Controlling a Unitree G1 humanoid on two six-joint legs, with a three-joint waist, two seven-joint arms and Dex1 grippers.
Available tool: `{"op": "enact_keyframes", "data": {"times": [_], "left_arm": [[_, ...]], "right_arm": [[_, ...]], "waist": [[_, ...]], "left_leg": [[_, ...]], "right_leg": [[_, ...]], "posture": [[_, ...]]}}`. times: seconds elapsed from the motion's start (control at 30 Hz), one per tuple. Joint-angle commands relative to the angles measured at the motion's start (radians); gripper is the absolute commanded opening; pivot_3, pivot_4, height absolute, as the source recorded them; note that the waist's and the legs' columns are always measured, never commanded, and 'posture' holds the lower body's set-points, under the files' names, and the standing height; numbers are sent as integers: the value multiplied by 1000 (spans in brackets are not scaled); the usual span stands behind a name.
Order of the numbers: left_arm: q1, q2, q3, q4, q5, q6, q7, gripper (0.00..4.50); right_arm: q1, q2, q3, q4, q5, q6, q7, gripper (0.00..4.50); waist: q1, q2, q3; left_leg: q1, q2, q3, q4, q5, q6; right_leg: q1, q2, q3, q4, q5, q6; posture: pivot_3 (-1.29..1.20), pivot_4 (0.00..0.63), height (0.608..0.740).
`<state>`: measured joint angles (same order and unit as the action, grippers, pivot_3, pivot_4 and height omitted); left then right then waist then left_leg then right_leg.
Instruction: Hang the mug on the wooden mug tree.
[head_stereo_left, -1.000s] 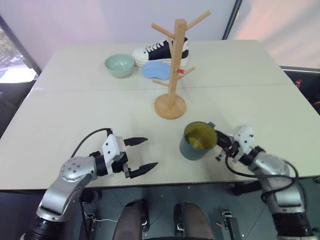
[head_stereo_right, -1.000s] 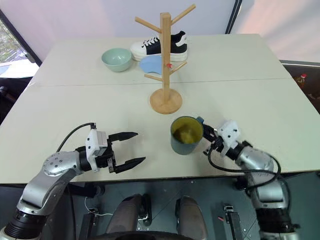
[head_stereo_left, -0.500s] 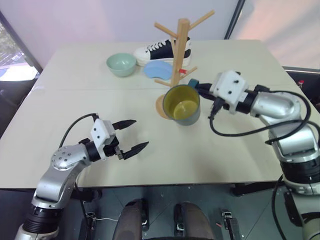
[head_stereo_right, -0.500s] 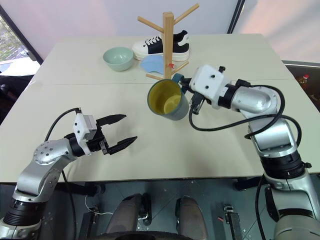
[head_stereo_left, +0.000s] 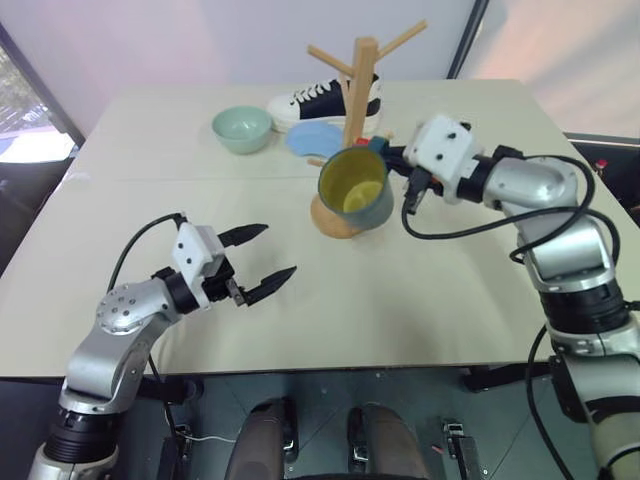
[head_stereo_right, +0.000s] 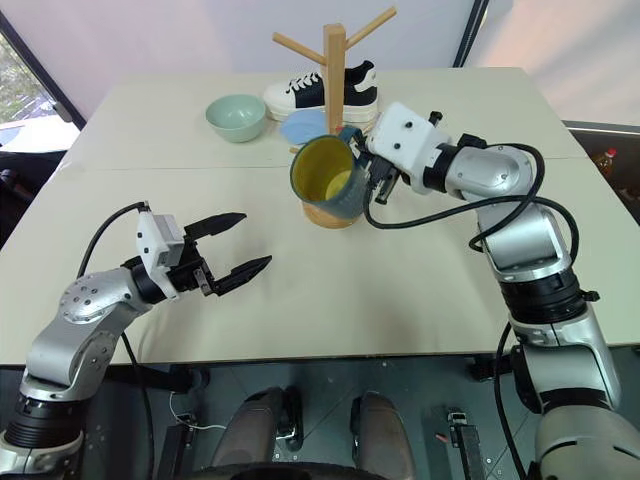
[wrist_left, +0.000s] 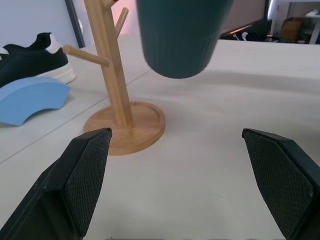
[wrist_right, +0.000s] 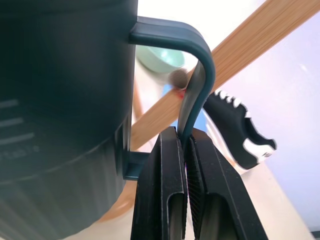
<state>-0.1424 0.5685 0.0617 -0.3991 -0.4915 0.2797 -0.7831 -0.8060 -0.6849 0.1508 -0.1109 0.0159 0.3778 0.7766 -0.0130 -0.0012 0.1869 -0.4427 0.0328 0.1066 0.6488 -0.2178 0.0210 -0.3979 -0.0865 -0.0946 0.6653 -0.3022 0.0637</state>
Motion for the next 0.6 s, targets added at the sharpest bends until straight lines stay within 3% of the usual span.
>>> {"op": "enact_keyframes", "data": {"times": [0.03, 0.5, 0.6], "left_arm": [[-16, -3, 12, -36, -16, -3, 3, 4500], [-21, -10, 12, -38, -7, -8, 8, 4500], [-20, -10, 13, -38, -6, -10, 9, 4500]], "right_arm": [[-42, 5, -8, 7, -20, -20, -8, 76], [-132, 54, 41, 128, -97, -18, -17, 76], [-136, 58, 40, 133, -102, -20, -16, 969]], "waist": [[1, 0, 0], [0, 0, 0], [-1, 0, 0]], "left_leg": [[0, 0, 0, 0, 0, 0], [0, 0, 0, 0, 0, -1], [0, 0, 0, 0, 0, -1]], "right_leg": [[0, 0, 0, 0, 0, 0], [0, 1, 0, 1, 0, 0], [0, 1, 0, 1, 0, 0]], "posture": [[0, 150, 730], [0, 150, 730], [0, 150, 730]]}}
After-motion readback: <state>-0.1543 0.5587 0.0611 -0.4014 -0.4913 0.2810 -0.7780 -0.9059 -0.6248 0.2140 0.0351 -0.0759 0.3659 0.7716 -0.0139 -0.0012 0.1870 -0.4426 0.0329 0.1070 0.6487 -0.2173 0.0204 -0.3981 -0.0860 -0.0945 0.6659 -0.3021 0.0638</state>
